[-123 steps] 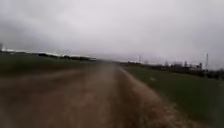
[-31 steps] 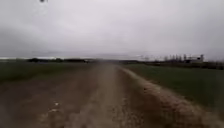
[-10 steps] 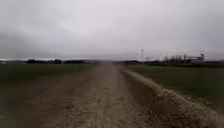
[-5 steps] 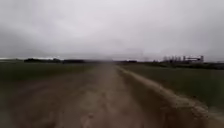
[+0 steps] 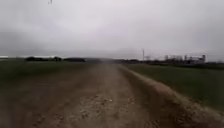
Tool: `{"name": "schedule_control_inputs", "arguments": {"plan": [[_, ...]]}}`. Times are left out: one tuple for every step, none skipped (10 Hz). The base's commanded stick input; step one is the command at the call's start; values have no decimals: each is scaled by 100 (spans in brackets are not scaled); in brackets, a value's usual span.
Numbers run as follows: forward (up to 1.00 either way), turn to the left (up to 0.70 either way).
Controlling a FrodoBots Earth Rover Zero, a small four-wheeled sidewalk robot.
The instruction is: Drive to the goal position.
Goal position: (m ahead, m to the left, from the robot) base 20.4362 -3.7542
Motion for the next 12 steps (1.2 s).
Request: {"name": "schedule_control_inputs", "arguments": {"plan": [[85, 0], [85, 0], [85, 0], [85, 0], [85, 0], [85, 0], [85, 0], [85, 0], [85, 0], [85, 0], [85, 0], [85, 0]]}}
